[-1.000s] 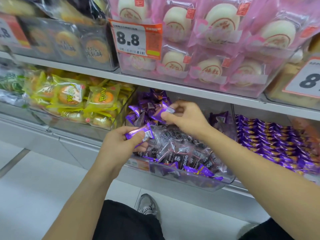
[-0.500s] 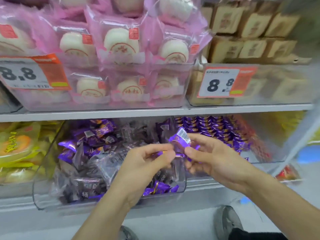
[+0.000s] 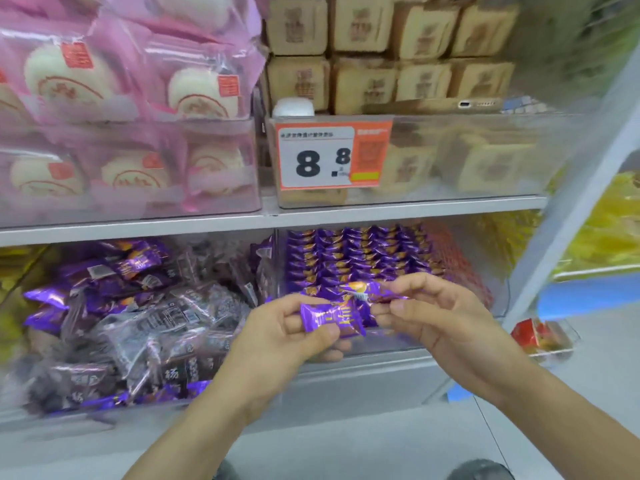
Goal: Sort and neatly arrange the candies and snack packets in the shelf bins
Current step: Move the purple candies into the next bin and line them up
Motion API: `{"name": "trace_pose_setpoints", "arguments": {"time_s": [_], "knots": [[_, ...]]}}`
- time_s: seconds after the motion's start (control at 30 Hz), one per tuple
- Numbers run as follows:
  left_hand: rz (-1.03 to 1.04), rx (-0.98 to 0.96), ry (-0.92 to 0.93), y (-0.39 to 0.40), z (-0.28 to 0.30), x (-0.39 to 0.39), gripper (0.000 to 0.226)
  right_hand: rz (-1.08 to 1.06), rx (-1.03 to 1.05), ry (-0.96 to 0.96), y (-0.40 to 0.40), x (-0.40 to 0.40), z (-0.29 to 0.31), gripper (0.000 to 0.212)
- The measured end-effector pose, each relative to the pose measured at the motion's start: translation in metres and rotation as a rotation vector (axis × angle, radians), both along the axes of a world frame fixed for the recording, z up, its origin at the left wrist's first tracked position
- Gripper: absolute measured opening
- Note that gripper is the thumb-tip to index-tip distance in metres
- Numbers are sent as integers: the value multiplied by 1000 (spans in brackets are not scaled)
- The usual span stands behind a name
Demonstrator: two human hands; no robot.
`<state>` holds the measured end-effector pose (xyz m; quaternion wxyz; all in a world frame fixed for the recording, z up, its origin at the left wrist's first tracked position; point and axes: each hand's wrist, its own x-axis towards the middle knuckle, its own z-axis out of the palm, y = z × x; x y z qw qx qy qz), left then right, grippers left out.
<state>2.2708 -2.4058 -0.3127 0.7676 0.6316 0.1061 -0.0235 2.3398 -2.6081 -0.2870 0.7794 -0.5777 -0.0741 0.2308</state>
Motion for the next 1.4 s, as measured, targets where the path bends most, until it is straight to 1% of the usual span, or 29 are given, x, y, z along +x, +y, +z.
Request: {"name": "trace_pose_setpoints", "arguments": {"time_s": [0.07,0.17,0.2,0.3,0.33,0.37,0.43,0.5,0.57,0.67,0.7,0.73,0.8,0.87,0.93,0.97,1.03,1.1,1.17,1.23,1.27,1.3,1.33,1.4], "knots": [[-20,-49,14,-12,1,6,32,-36,3,-79,-11,2,-3,27],[-71,-101,40,-24,5,21,39,-195,-145,-221,-25,5,-11,12],[-86,-91,50,-26,6,27,40,-212,-165,-223,-27,7,-14,13],[-136,-10,44,-29,2,45,33,-219,-159,-195,-30,12,-22,41],[-145,11,36,-29,1,48,30,-234,-169,-194,-29,14,-22,47],[-150,22,28,-29,-1,51,27,-244,-182,-196,-27,15,-23,48],[-153,16,21,-29,-5,55,23,-245,-200,-193,-26,19,-25,43],[-146,-28,33,-31,-8,56,22,-235,-205,-176,-29,21,-28,37],[-121,-102,77,-32,-11,57,23,-238,-171,-118,-35,24,-30,34],[-110,-190,160,-36,-12,57,24,-244,-59,19,-46,29,-31,38],[-103,-220,177,-38,-12,58,24,-254,-32,69,-51,31,-31,35],[-87,-252,192,-39,-12,59,23,-261,-20,109,-54,32,-31,33],[-59,-298,218,-43,-11,61,23,-247,-34,147,-57,31,-27,35],[-53,-306,216,-47,-13,62,25,-228,-45,152,-57,31,-26,42],[-65,-222,183,-49,-15,62,25,-233,-31,143,-56,30,-23,50],[-68,-154,159,-50,-17,62,26,-239,-27,132,-56,31,-22,51],[-77,-33,112,-50,-20,63,27,-214,-40,87,-58,33,-20,44],[-102,20,88,-51,-21,63,26,-127,-95,20,-61,35,-18,31],[-151,39,94,-52,-21,61,28,-26,-226,-91,-62,33,-20,27],[-218,61,110,-52,-21,58,36,31,-445,-266,-58,27,-27,32],[-246,73,117,-53,-21,56,42,31,-525,-343,-56,23,-30,36],[-261,82,131,-52,-21,55,49,5,-552,-392,-52,21,-34,41],[-263,85,148,-52,-21,54,54,-40,-529,-405,-50,19,-36,46],[-251,61,167,-52,-22,55,50,-129,-397,-320,-48,19,-39,61]]}}
